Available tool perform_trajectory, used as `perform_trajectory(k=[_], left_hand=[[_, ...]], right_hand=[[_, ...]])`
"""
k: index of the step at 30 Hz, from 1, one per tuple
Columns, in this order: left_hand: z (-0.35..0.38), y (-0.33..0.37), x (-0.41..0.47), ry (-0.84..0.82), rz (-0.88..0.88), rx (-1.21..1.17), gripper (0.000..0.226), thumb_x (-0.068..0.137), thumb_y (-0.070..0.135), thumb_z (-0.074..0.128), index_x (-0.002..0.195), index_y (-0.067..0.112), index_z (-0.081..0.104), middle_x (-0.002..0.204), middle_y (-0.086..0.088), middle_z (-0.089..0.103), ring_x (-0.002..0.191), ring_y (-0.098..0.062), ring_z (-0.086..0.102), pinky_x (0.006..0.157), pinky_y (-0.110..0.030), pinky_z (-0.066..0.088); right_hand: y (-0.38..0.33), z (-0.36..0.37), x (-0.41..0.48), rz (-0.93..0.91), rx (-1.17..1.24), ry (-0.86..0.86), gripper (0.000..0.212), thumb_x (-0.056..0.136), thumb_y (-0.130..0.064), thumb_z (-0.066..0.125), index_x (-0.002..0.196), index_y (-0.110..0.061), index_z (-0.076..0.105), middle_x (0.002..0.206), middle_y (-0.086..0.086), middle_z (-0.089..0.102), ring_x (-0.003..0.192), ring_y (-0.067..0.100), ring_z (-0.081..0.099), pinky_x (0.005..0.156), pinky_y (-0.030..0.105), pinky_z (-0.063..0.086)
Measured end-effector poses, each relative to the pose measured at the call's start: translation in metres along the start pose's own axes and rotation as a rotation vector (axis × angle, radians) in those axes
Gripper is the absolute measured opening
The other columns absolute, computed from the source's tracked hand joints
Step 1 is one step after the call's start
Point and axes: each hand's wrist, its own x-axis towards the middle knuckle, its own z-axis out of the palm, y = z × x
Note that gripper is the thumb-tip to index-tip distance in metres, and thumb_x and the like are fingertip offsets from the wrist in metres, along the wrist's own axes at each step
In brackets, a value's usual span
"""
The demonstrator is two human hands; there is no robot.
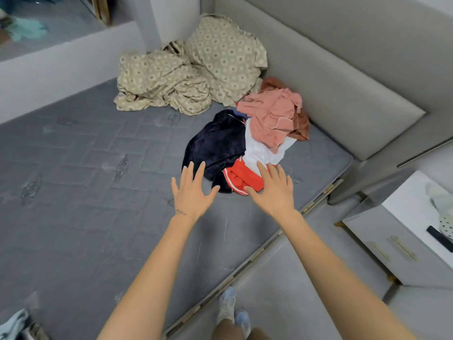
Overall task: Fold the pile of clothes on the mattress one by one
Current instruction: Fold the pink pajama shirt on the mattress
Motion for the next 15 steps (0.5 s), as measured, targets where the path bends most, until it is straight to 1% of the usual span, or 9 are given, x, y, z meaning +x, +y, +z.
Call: perform_trajectory(k=[4, 8, 12, 15], left_hand=[[0.011, 0.016, 0.044, -0.012, 0.037, 0.012, 0.076, 0.091, 0.060, 0.047, 0.154, 0.030, 0.015, 0.162, -0.003, 0.008, 0.149, -0.020, 0.001, 0.117, -0.049, -0.003], [0.022, 0.037, 0.080, -0.060, 0.027, 0.012, 0.075, 0.093, 0.057, 0.047, 0.154, 0.030, 0.013, 0.162, -0.001, 0.005, 0.149, -0.019, -0.001, 0.117, -0.047, -0.005], [0.037, 0.056, 0.120, -0.067, 0.015, 0.007, 0.075, 0.092, 0.056, 0.048, 0.154, 0.029, 0.014, 0.162, -0.002, 0.006, 0.149, -0.019, -0.001, 0.117, -0.047, -0.005], [0.051, 0.074, 0.154, -0.062, -0.002, 0.026, 0.076, 0.092, 0.057, 0.049, 0.154, 0.030, 0.014, 0.162, -0.002, 0.007, 0.149, -0.019, -0.001, 0.117, -0.048, -0.004]], right_hand=[[0.016, -0.008, 0.038, 0.042, -0.006, -0.003, 0.077, 0.089, -0.054, 0.055, 0.152, -0.029, 0.020, 0.160, 0.004, 0.018, 0.148, 0.026, 0.006, 0.117, 0.048, 0.008], [0.035, -0.017, 0.075, 0.061, 0.002, -0.018, 0.077, 0.090, -0.054, 0.054, 0.153, -0.028, 0.019, 0.160, 0.005, 0.017, 0.148, 0.027, 0.005, 0.118, 0.049, 0.009], [0.060, -0.023, 0.122, 0.050, -0.009, -0.042, 0.076, 0.090, -0.054, 0.053, 0.153, -0.028, 0.018, 0.160, 0.006, 0.016, 0.148, 0.028, 0.005, 0.118, 0.049, 0.009], [0.085, -0.029, 0.166, 0.020, -0.021, -0.034, 0.075, 0.090, -0.053, 0.054, 0.152, -0.027, 0.021, 0.160, 0.005, 0.017, 0.147, 0.028, 0.008, 0.117, 0.049, 0.011]])
